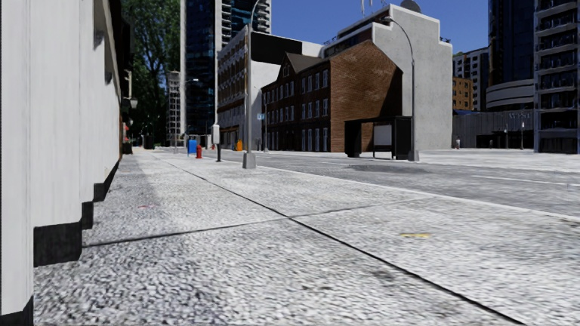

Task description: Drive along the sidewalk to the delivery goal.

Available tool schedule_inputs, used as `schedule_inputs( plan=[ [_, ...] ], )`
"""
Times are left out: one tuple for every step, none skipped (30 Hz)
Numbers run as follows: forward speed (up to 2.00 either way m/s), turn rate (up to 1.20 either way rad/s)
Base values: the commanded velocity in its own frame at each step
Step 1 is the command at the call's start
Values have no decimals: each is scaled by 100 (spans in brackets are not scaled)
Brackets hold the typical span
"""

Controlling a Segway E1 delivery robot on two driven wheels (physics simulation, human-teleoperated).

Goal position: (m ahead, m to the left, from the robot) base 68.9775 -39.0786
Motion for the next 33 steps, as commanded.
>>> schedule_inputs(
  plan=[
    [135, -86],
    [136, -86],
    [136, -86],
    [137, -86],
    [139, -87],
    [143, -89],
    [143, -89],
    [146, -93],
    [147, -96],
    [147, -97],
    [147, -97],
    [147, -98],
    [148, -98],
    [149, -98],
    [149, -98],
    [149, -98],
    [149, -98],
    [150, -98],
    [150, -98],
    [151, -98],
    [151, -99],
    [152, -100],
    [152, -100],
    [153, -100],
    [155, -101],
    [155, -101],
    [156, -101],
    [156, -101],
    [156, -101],
    [156, -101],
    [156, -101],
    [157, -101],
    [157, -101]
  ],
)
